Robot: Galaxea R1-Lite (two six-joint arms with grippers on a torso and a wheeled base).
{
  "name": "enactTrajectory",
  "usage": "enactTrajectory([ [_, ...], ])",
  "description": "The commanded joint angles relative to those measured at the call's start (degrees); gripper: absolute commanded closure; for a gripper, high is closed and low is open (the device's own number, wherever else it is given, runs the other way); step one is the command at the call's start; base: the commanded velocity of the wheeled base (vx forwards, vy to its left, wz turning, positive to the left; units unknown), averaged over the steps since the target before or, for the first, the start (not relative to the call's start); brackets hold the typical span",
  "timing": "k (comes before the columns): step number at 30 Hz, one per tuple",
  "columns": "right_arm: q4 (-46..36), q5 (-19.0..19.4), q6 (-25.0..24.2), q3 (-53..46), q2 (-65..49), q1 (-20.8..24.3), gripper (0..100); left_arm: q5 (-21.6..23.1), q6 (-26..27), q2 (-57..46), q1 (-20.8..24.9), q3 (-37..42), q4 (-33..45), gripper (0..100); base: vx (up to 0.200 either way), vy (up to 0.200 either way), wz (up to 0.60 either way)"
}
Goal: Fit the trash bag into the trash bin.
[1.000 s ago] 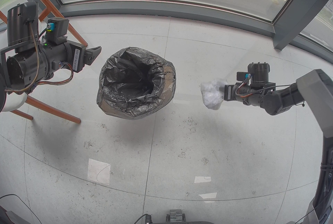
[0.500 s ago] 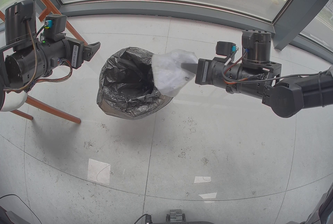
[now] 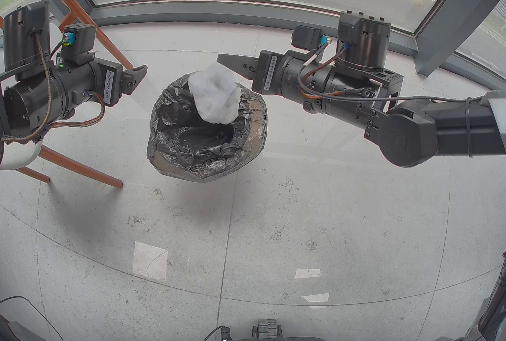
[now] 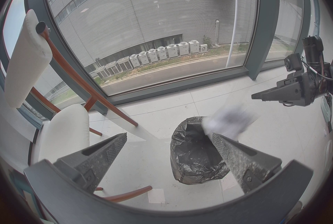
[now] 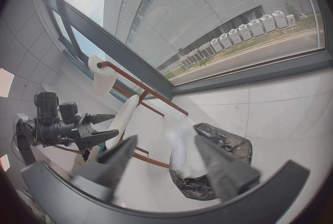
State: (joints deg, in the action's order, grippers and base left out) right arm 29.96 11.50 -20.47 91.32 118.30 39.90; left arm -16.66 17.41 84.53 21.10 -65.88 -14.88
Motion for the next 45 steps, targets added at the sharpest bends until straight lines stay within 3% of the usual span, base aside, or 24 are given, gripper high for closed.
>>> enactTrajectory([
  [1, -0.5, -0.6, -2.3, -1.3, -2.8, -0.2, 0, 0.0, 0.0, -1.2, -0.2, 1.1, 0.0, 0, 0.0, 0.0, 0.0],
  [5, -0.8, -3.8, -2.0, -6.4, -9.1, -4.0, 0, -0.5, 0.0, -3.1, -0.4, 0.8, 0.0, 0, 0.0, 0.0, 0.0],
  [12, -8.0, -6.6, -1.8, -22.6, -29.4, -15.0, 0, -3.6, -0.6, -13.1, -6.7, 3.2, -0.6, 0, 0.0, 0.0, 0.0],
  [15, -12.8, -9.4, -1.2, -28.4, -37.9, -19.2, 0, -5.2, -3.3, -17.6, -10.5, 5.8, -2.0, 0, 0.0, 0.0, 0.0],
  [18, -18.4, -9.9, -1.0, -40.9, -53.3, -25.5, 0, -10.1, -9.2, -26.3, -15.2, 12.4, -3.0, 0, 0.0, 0.0, 0.0],
  [21, -22.0, -9.9, 1.0, -49.3, -64.6, -29.2, 0, -14.1, -12.2, -34.3, -16.1, 18.6, -2.4, 0, 0.0, 0.0, 0.0],
  [26, -26.5, -9.8, 7.5, -63.9, -83.0, -32.8, 0, -17.8, -12.5, -47.5, -16.8, 30.5, -2.5, 0, 0.0, 0.0, 0.0],
  [30, -26.2, -9.9, 12.7, -74.7, -94.4, -32.9, 0, -18.2, -12.6, -56.0, -20.6, 37.0, -1.9, 0, 0.0, 0.0, 0.0],
  [31, -26.5, -9.8, 16.9, -82.0, -103.6, -32.7, 0, -18.1, -12.5, -62.4, -21.8, 41.3, 1.3, 0, 0.0, 0.0, 0.0],
  [34, -26.6, -9.8, 19.1, -88.6, -112.0, -32.3, 0, -17.9, -12.5, -68.7, -21.6, 45.3, 7.1, 0, 0.0, 0.0, 0.0],
  [36, -27.0, -10.7, 19.1, -91.3, -113.3, -32.2, 0, -16.6, -12.7, -76.7, -21.6, 48.7, 14.1, 0, 0.0, 0.0, 0.0],
  [38, -29.3, -11.6, 19.1, -91.2, -112.8, -32.1, 0, -12.5, -12.9, -82.8, -21.1, 51.3, 18.6, 0, 0.0, 0.0, 0.0],
  [39, -29.9, -11.7, 19.2, -91.3, -112.8, -32.1, 0, -11.0, -13.1, -84.3, -21.1, 52.3, 18.8, 0, 0.0, 0.0, 0.0],
  [40, -30.2, -11.2, 19.6, -91.2, -112.7, -32.1, 0, -6.0, -14.9, -84.5, -21.1, 55.4, 18.3, 0, 0.0, 0.0, 0.0],
  [42, -30.5, -10.6, 20.6, -91.2, -112.5, -32.0, 0, -1.0, -15.2, -84.2, -21.1, 56.9, 16.6, 0, 0.0, 0.0, 0.0],
  [45, -30.3, -10.0, 21.3, -91.3, -112.5, -31.8, 0, 4.1, -14.9, -84.3, -21.1, 60.4, 15.9, 0, 0.0, 0.0, 0.0],
])
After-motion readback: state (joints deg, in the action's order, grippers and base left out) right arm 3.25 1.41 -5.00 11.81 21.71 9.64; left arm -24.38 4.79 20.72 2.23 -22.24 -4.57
